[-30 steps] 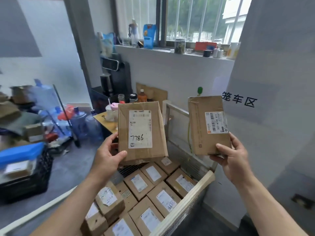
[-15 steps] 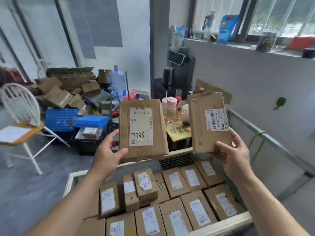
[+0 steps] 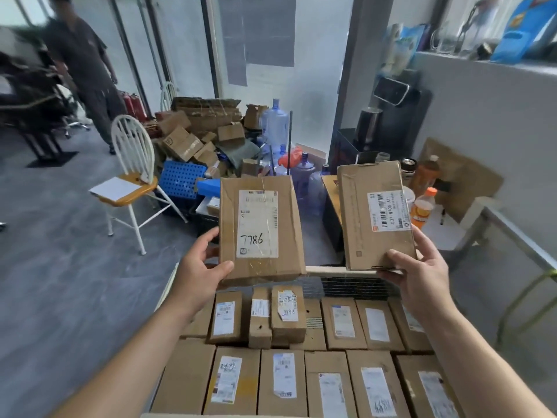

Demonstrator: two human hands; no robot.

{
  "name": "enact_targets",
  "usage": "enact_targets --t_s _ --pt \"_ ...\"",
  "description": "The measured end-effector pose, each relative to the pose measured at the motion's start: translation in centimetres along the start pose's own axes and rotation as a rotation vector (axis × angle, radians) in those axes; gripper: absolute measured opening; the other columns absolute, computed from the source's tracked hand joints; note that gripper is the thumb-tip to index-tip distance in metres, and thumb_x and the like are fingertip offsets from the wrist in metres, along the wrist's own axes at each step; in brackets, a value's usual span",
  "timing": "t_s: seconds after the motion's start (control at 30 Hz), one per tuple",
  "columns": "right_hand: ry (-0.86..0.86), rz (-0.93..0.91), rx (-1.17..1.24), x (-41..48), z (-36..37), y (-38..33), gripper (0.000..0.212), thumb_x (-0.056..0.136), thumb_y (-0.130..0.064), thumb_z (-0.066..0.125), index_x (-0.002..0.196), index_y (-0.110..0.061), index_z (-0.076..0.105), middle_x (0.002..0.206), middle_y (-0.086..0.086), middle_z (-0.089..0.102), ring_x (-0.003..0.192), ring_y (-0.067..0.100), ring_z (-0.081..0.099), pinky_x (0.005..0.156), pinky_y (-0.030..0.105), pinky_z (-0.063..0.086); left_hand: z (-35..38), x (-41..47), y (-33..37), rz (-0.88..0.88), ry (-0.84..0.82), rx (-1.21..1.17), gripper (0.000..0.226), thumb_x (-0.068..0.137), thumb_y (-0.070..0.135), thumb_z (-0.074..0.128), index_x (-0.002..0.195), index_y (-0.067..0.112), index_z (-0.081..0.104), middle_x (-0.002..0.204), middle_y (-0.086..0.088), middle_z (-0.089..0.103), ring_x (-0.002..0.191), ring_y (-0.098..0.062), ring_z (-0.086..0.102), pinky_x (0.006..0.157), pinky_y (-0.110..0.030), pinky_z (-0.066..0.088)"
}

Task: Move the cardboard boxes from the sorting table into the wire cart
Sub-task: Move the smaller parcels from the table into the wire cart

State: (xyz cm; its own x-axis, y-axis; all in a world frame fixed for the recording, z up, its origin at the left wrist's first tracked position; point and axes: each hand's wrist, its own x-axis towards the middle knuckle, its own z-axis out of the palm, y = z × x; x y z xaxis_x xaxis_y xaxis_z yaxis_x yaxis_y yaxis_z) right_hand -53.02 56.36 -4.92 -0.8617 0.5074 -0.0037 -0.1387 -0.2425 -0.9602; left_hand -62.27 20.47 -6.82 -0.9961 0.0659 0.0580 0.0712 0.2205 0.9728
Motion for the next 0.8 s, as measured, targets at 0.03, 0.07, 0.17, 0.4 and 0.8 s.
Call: enact_targets --t_s 0.03,0.07,0.17,0.4,0.8 --pt "-0.009 0.009 -0.004 0.1 0.3 0.3 0.058 0.095 0.005 0.058 0.137 -0.035 0.056 0.117 0.001 0.074 0.108 0.024 0.071 0.071 0.040 0.063 -0.3 -0.3 -0.3 -0.003 0.006 0.001 0.072 0.089 0.002 0.071 0.145 0.039 0.045 0.127 0.005 0.066 0.123 -0.017 0.060 0.098 -0.051 0.054" --pt "-0.017 0.018 -0.007 0.2 0.7 0.6 0.058 0.094 0.005 0.058 0.138 -0.034 0.055 0.117 0.002 0.074 0.108 0.024 0.071 0.072 0.041 0.063 -0.6 -0.5 -0.6 -0.006 0.011 -0.001 0.072 0.089 0.002 0.071 0.145 0.040 0.046 0.125 0.005 0.067 0.120 -0.018 0.062 0.095 -0.051 0.056" --pt "-0.023 0.044 -0.009 0.3 2.1 1.8 0.061 0.093 0.006 0.059 0.142 -0.031 0.052 0.115 0.002 0.075 0.107 0.025 0.071 0.074 0.044 0.063 -1.9 -0.9 -1.4 -0.017 0.032 -0.002 0.071 0.089 0.004 0.071 0.139 0.048 0.048 0.121 0.005 0.069 0.112 -0.018 0.067 0.090 -0.049 0.059" --pt "-0.064 0.103 -0.042 -0.1 7.7 5.1 0.064 0.093 0.006 0.059 0.144 -0.032 0.051 0.114 0.002 0.075 0.105 0.024 0.072 0.076 0.046 0.062 -7.2 0.0 -4.1 -0.049 0.069 0.000 0.076 0.090 0.004 0.071 0.110 0.075 0.049 0.115 0.011 0.069 0.110 -0.017 0.067 0.086 -0.046 0.061" --pt "-0.011 0.291 -0.200 -4.1 18.7 18.2 0.060 0.094 0.004 0.057 0.138 -0.036 0.056 0.111 0.000 0.075 0.101 0.023 0.073 0.078 0.049 0.062 -18.0 4.5 -17.3 -0.270 -0.038 -0.015 0.072 0.088 0.000 0.071 0.119 0.063 0.053 0.104 0.009 0.072 0.099 -0.016 0.072 0.076 -0.042 0.063"
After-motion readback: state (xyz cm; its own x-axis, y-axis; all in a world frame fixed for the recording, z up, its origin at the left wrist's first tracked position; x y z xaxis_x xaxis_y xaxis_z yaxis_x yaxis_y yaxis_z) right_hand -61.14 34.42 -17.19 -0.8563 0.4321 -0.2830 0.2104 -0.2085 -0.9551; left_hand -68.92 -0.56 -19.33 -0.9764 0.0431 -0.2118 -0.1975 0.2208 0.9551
